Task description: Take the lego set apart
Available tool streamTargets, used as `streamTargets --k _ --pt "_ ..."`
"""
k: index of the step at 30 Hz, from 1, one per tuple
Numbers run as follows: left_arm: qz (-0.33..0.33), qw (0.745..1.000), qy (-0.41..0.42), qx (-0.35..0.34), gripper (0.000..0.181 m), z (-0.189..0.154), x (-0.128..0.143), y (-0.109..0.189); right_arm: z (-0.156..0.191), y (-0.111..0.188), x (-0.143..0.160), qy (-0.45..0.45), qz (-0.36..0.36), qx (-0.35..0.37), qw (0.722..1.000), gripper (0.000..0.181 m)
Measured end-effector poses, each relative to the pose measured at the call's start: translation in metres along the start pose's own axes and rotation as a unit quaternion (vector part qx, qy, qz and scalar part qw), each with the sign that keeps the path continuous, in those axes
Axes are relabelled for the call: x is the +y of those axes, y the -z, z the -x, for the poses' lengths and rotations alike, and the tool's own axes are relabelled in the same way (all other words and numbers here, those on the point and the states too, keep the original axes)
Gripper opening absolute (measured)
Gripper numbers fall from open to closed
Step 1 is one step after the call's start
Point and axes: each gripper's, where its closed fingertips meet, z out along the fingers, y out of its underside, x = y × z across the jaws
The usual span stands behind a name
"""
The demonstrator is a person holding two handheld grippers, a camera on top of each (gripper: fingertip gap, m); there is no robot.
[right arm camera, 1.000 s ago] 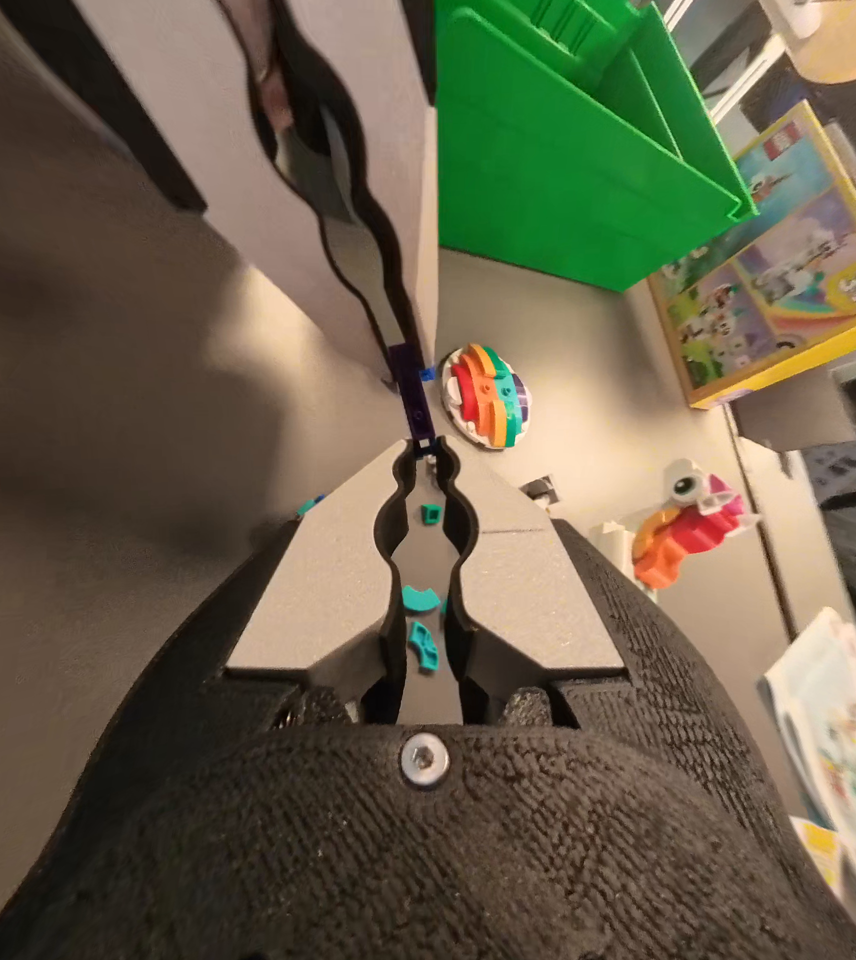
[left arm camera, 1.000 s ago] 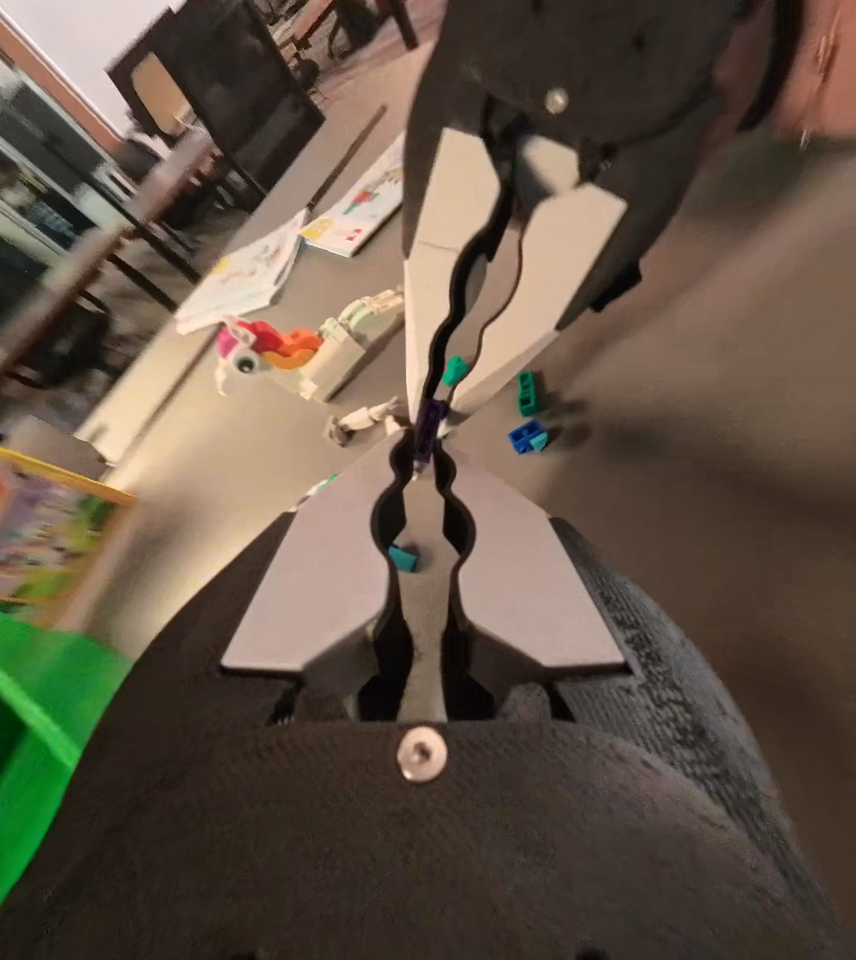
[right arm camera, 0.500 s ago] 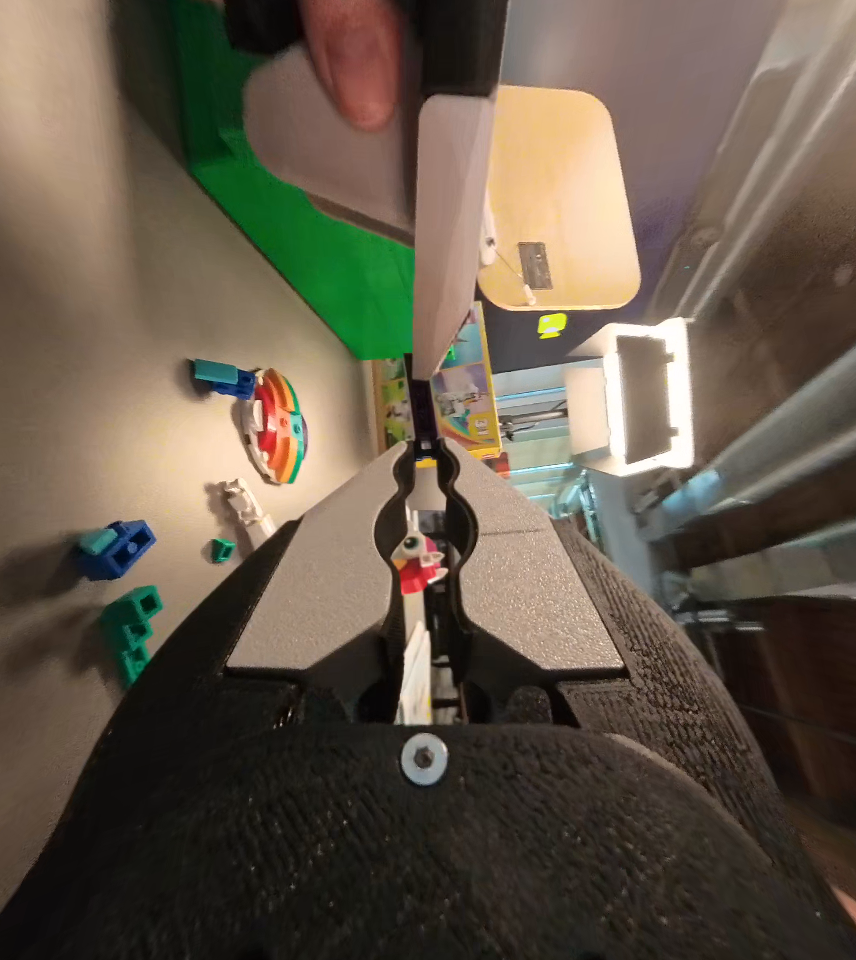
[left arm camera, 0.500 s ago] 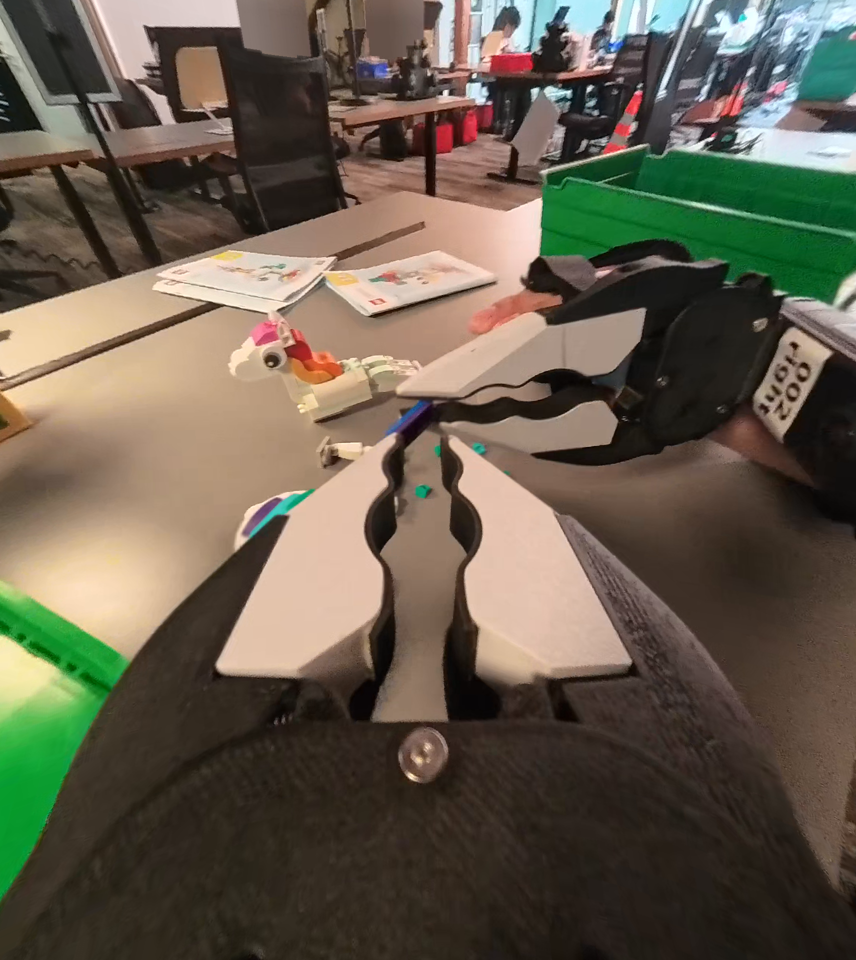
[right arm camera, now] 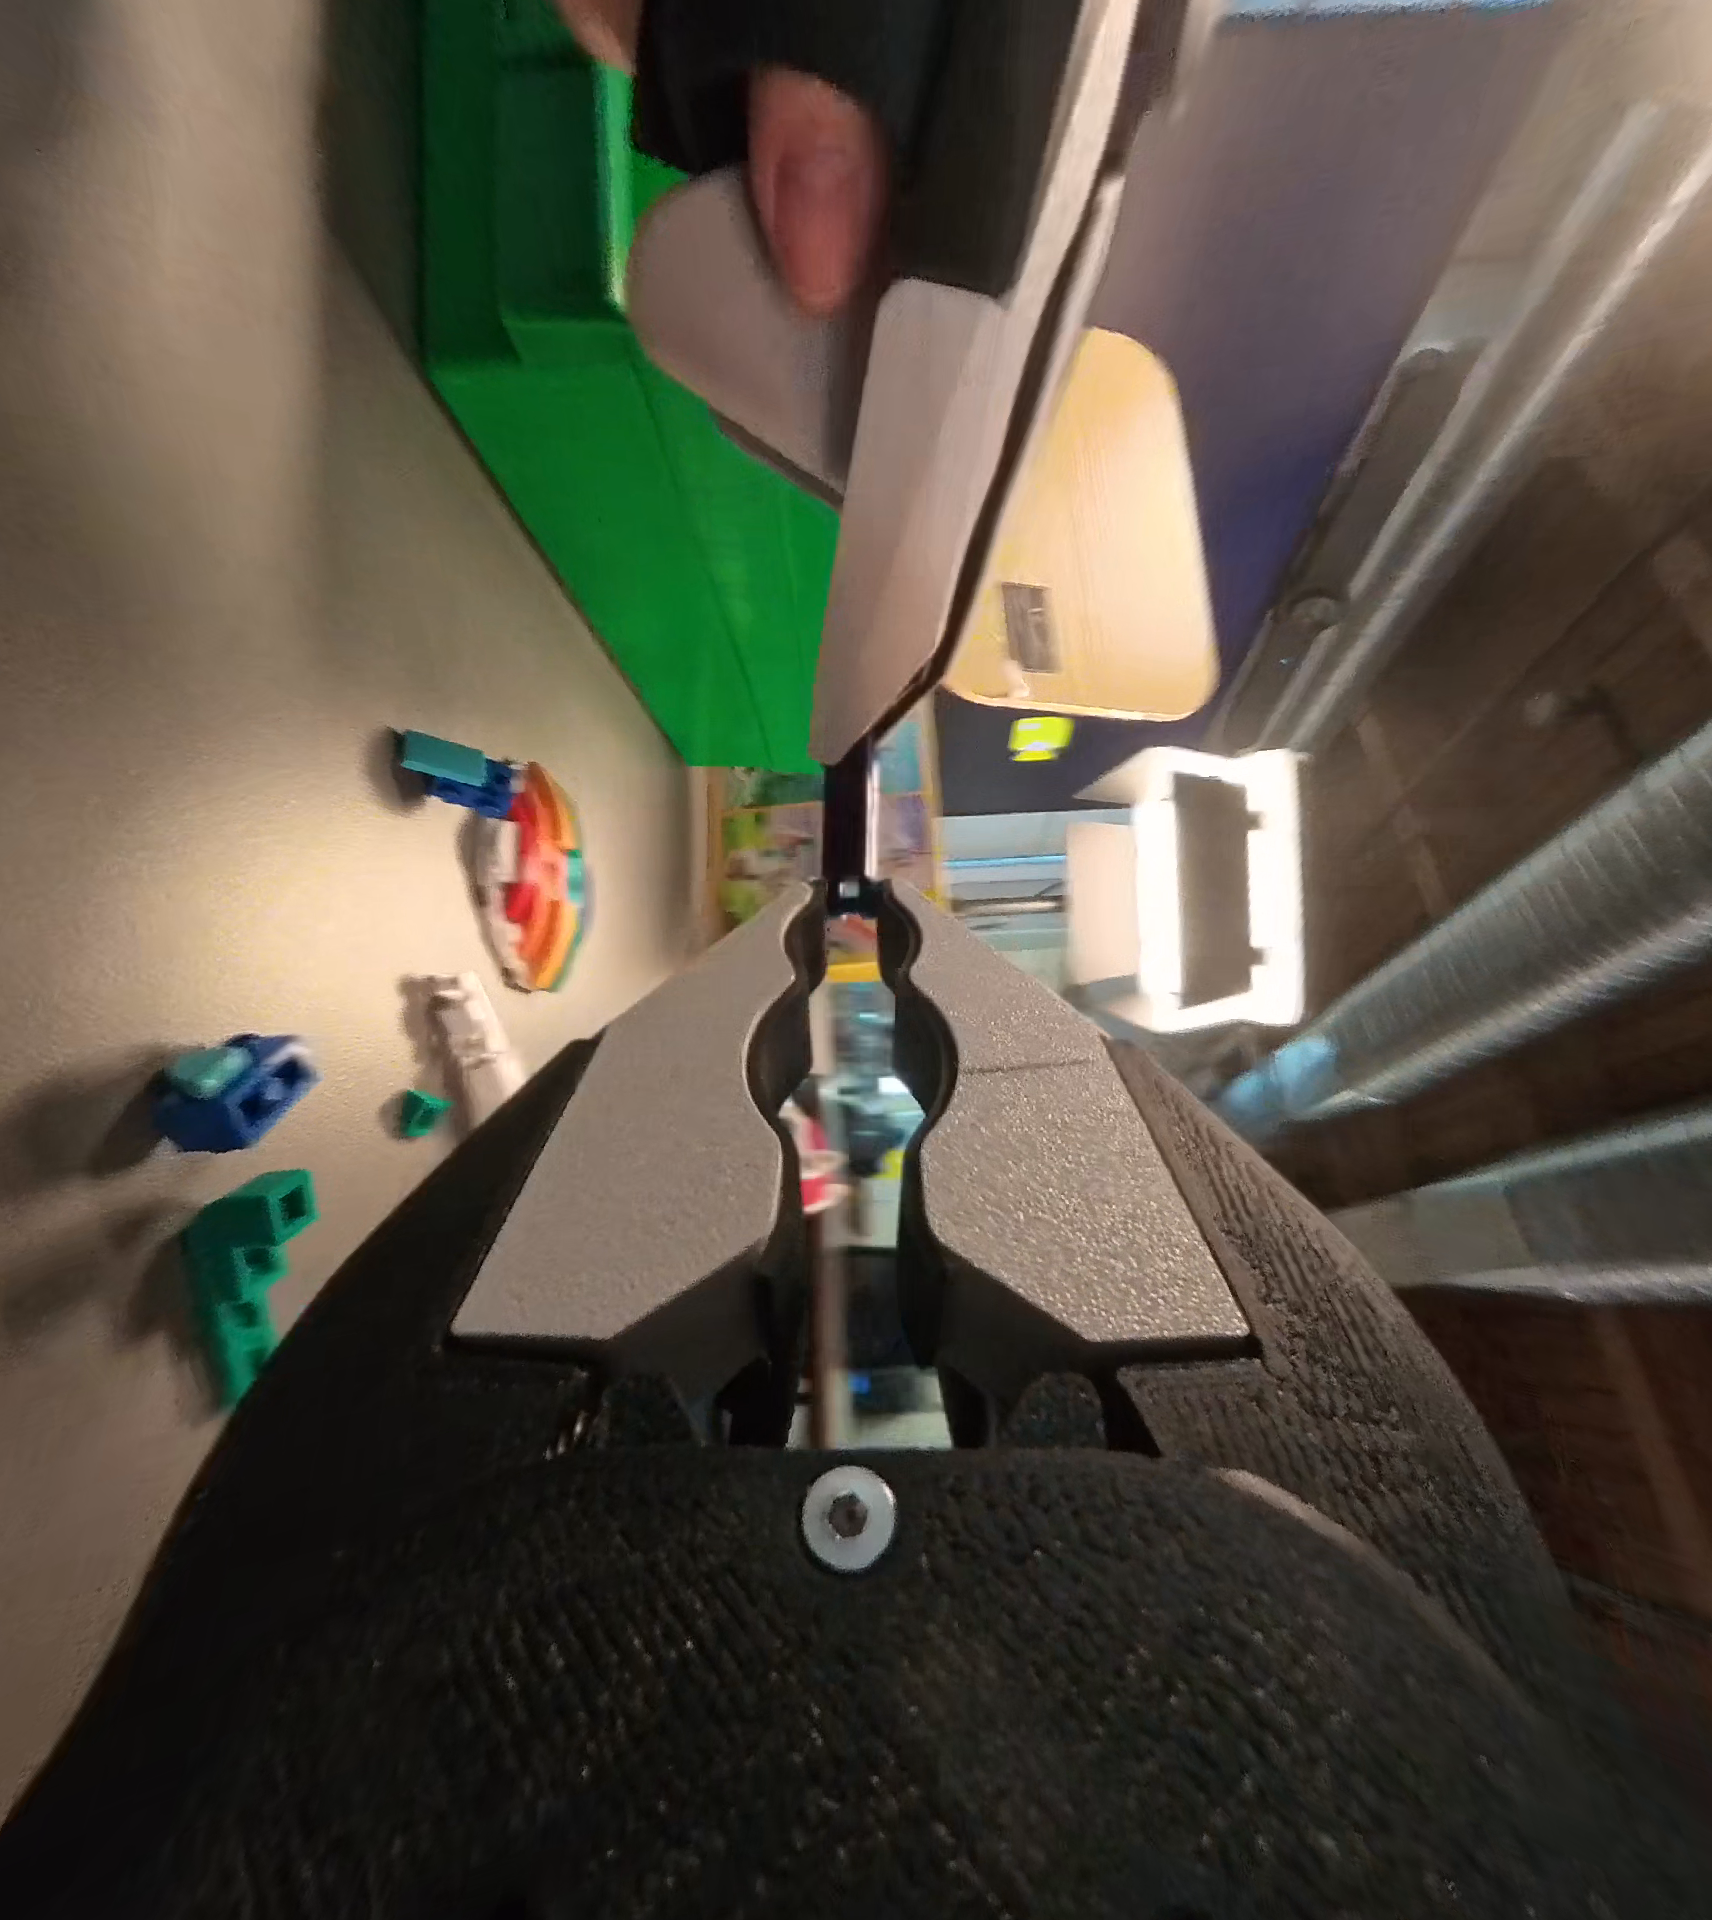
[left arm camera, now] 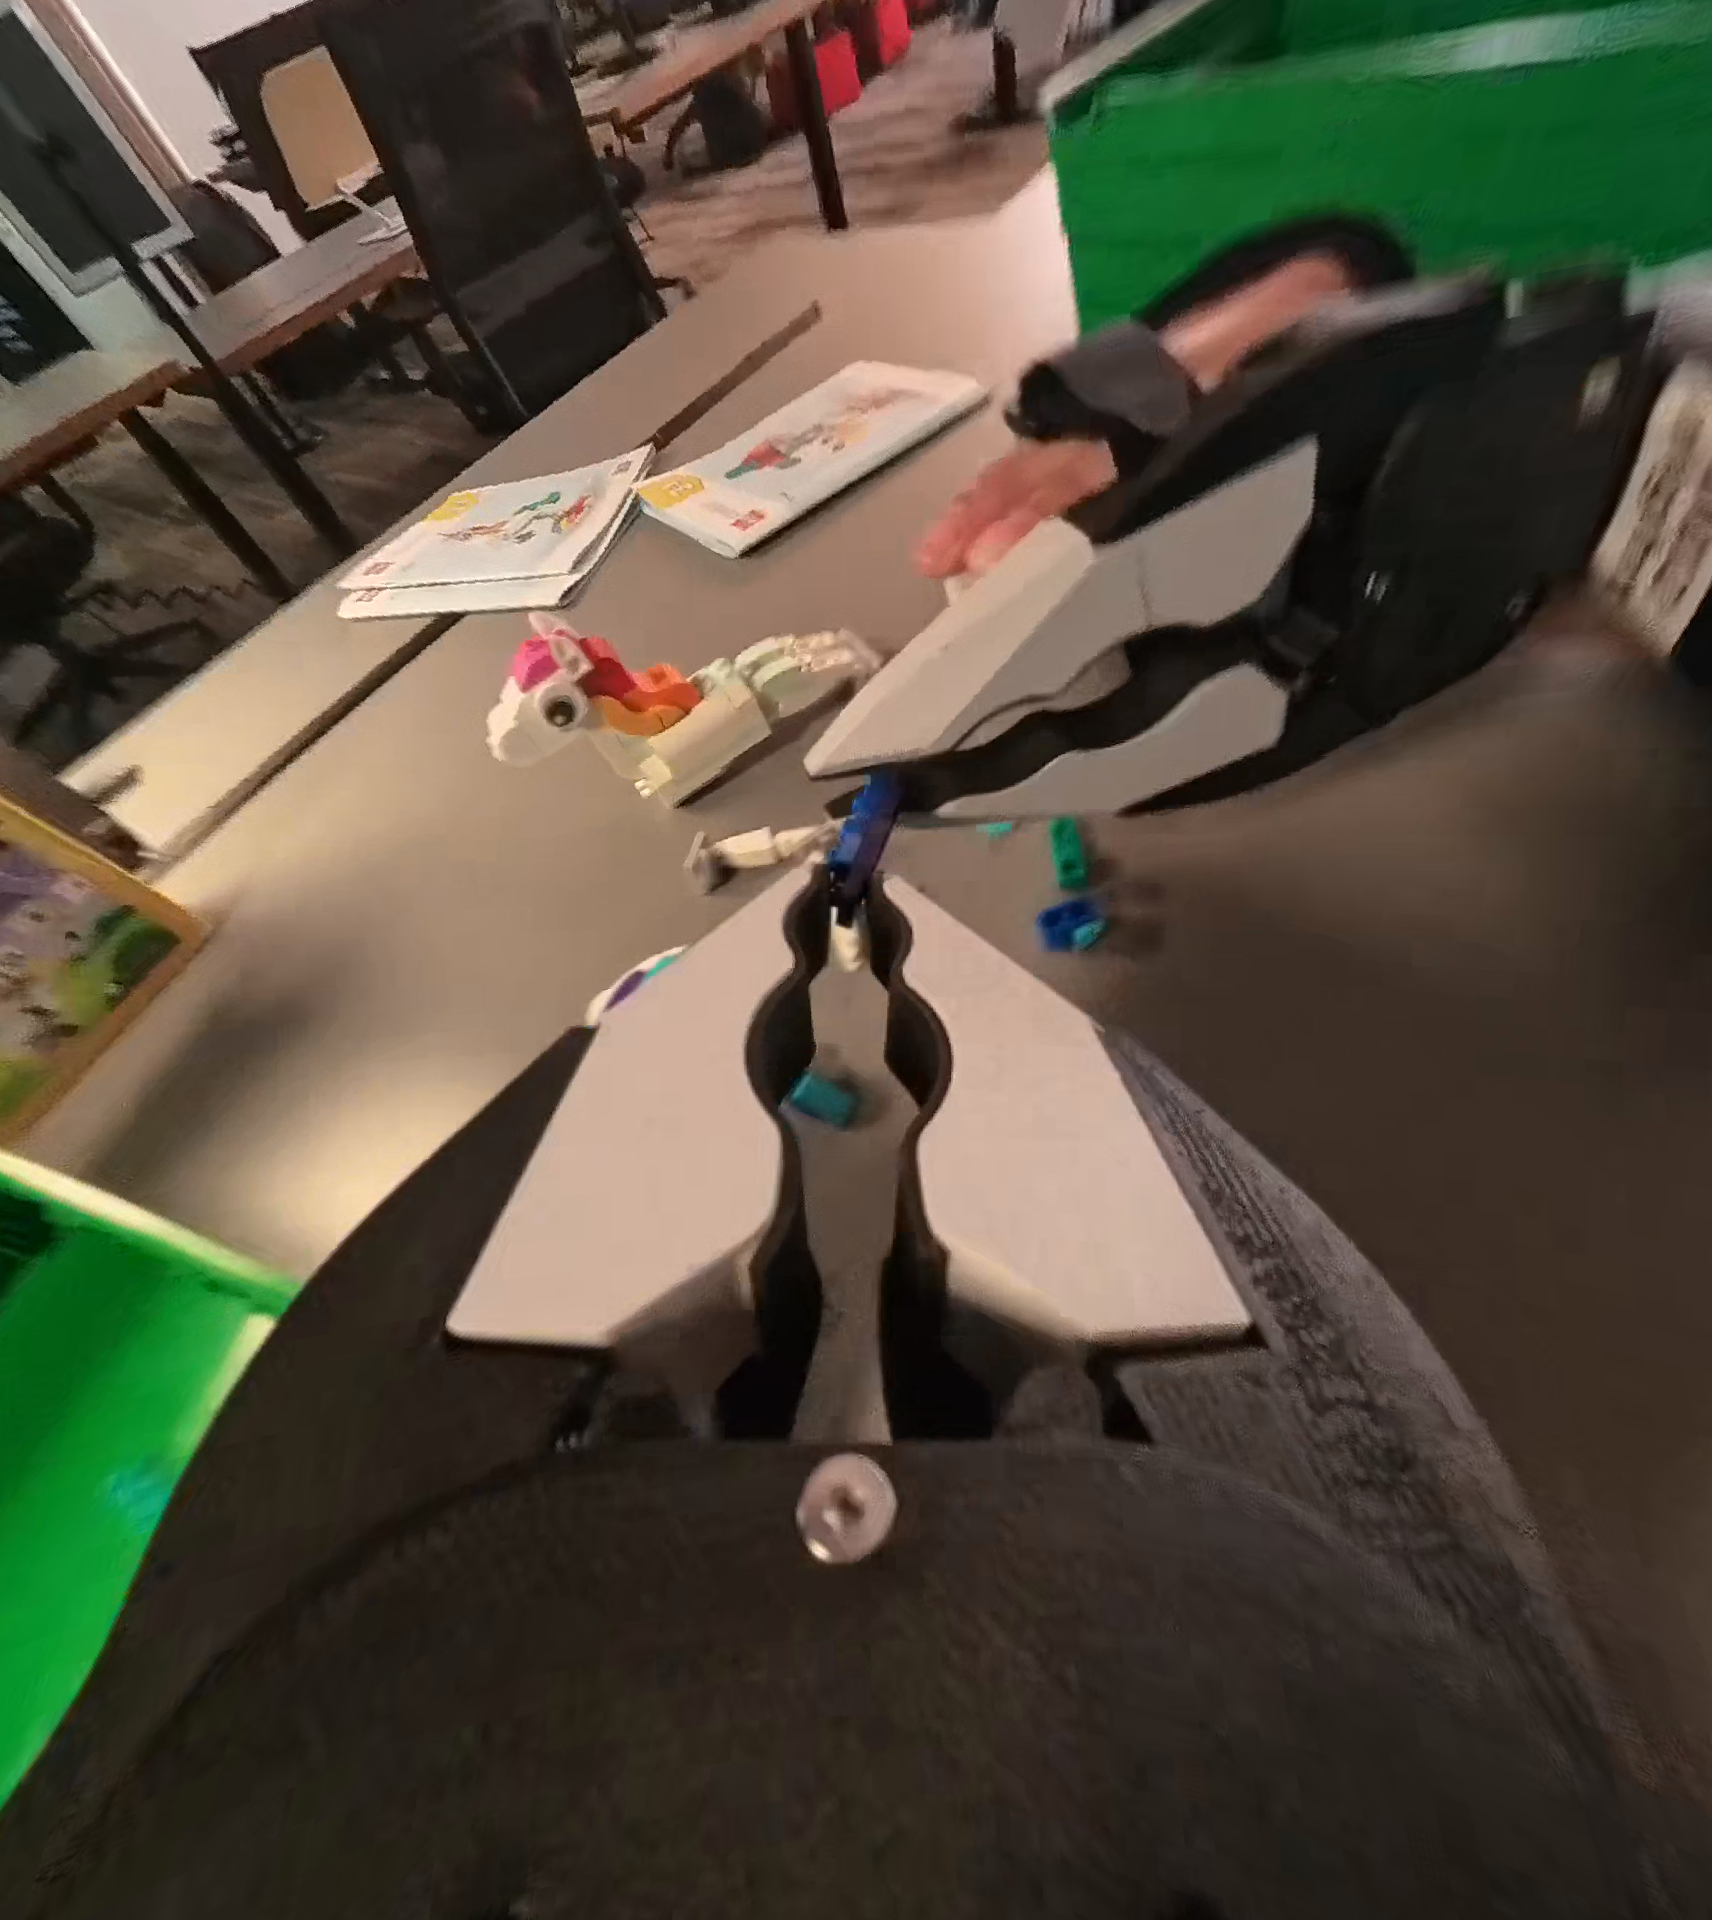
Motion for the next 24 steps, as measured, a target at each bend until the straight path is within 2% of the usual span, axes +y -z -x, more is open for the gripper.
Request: streamTargets --k 4,10,15,24 --pt "0.072 0.985 -0.155 -0.032 0.006 0.002 0.017 -0.001 0.019 -0.001 0.004 -0.087 0.008 -0.084 0.993 0.032" --pt "0.120 0.946 -0.300 -0.014 0.006 -0.010 0.033 -0.006 0.049 0.004 -0.004 -0.101 0.006 -0.182 0.978 0.005" --pt "0.134 0.935 -0.329 -0.007 0.006 -0.011 0.041 -0.007 0.057 0.005 -0.009 -0.118 0.001 -0.215 0.969 0.007" --pt "0.140 0.943 -0.302 0.019 0.006 -0.013 0.045 -0.006 0.061 0.000 -0.008 -0.124 0.028 -0.221 0.967 0.002"
